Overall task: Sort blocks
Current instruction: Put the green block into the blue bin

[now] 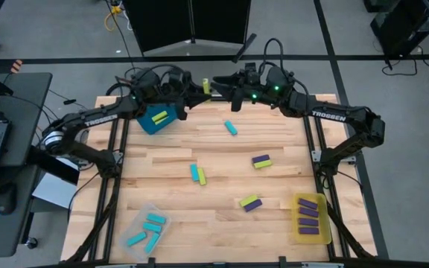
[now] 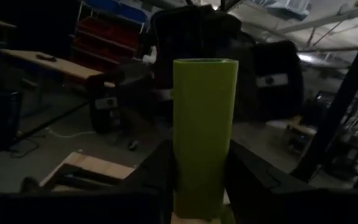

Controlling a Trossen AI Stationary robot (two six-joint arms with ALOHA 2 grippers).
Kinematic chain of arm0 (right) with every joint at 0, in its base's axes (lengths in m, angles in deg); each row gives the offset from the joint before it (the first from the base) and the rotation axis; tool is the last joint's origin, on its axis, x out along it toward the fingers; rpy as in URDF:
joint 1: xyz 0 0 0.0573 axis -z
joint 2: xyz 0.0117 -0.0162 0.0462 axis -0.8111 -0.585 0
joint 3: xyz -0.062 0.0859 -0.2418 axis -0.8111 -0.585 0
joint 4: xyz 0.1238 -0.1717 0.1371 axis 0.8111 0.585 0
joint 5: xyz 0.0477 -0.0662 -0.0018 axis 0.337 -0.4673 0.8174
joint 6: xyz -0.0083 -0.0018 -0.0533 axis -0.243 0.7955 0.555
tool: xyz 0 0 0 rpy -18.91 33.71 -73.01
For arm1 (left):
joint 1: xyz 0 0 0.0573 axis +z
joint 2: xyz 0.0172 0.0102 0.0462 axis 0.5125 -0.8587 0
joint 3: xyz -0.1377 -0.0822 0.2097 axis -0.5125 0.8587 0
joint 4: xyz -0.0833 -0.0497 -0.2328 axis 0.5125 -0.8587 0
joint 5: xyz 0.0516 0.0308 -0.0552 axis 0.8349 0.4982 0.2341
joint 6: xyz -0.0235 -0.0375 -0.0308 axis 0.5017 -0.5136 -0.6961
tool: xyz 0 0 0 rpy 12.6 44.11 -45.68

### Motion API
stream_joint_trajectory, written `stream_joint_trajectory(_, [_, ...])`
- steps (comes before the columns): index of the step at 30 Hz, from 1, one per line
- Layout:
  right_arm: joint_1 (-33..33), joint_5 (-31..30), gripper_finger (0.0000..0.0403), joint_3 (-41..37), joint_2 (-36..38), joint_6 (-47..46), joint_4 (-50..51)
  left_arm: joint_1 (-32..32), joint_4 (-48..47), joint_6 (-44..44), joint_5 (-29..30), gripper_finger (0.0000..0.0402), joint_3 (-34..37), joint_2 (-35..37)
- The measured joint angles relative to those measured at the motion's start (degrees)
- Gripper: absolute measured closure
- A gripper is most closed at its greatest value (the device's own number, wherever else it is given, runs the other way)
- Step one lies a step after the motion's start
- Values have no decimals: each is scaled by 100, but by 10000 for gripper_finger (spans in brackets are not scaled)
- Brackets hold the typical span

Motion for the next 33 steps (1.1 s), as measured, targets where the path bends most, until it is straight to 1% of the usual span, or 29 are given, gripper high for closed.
stream_joint_trajectory(4, [103,-6,196,0,0,2,-2,197,-632,422,177,288,-9,340])
stream_joint_trajectory(8, [185,134,224,0,0,-3,-1,447,-1697,831,413,288,-11,742])
stream_joint_trajectory(11, [237,325,244,0,0,-22,6,626,-2797,1316,827,288,-9,1068])
stream_joint_trajectory(14, [246,377,261,0,0,-22,73,802,-3824,1571,1253,288,-9,1304])
stream_joint_trajectory(19, [244,397,286,0,0,50,231,1230,-5659,1966,1893,288,-9,1465])
stream_joint_trajectory(22, [244,398,299,-2,0,99,305,1548,-6706,2276,2272,288,-2,1404])
stream_joint_trajectory(26, [244,399,317,-2,2,125,350,1902,-7570,2598,2579,288,1,1066])
stream_joint_trajectory(29, [243,401,330,-2,2,163,374,2137,-7692,3026,2653,288,-7,656])
stream_joint_trajectory(33, [239,401,344,-2,2,223,413,2411,-7697,3348,2675,288,1,-31])
